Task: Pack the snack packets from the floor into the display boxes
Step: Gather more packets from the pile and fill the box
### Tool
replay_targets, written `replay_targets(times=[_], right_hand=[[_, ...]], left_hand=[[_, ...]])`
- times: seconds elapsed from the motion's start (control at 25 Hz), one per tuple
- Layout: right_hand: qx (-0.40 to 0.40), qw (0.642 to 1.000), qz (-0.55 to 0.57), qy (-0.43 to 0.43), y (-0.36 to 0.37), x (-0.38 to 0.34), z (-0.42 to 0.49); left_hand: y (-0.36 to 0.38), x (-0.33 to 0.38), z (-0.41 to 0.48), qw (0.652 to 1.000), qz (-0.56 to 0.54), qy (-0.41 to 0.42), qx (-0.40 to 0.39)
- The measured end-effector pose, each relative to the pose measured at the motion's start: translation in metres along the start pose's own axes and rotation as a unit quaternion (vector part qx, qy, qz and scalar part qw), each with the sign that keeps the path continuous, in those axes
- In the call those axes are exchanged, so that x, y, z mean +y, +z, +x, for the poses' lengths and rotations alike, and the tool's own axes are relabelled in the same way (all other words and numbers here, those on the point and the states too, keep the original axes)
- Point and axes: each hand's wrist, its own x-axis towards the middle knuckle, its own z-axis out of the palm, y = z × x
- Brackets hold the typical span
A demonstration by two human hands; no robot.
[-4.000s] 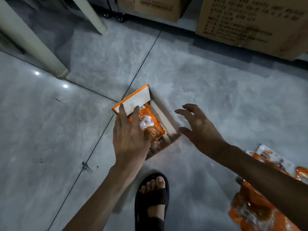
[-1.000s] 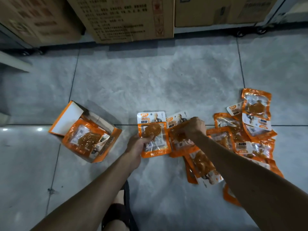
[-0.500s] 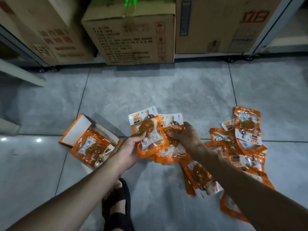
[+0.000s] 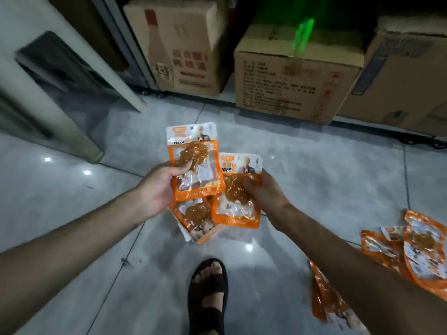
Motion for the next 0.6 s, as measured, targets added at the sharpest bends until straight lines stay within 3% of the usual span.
replay_targets(times=[0.16, 0.28, 0.44, 0.52, 0.6], right_hand=[[-0.043, 0.994, -0.1, 0.009, 0.042, 0.02, 0.038], [-0.106, 0.989, -0.104, -0.023, 0.081, 0.019, 0.075], [-0.222, 0.964, -0.143, -0.028, 0.101, 0.058, 0.092], [-0.223, 0.944, -0.239, -0.033, 0.103, 0.079, 0.094], [-0.171, 0.934, -0.313, -0.026, 0.107, 0.088, 0.092]], left_hand=[[-0.085, -0.038, 0.017, 0.984, -0.132, 0.065, 0.102], [-0.116, -0.077, 0.036, 0.953, -0.231, 0.08, 0.177], [-0.129, -0.099, 0.053, 0.918, -0.328, 0.127, 0.184], [-0.128, -0.105, 0.059, 0.909, -0.341, 0.143, 0.189], [-0.123, -0.112, 0.063, 0.917, -0.322, 0.132, 0.194]])
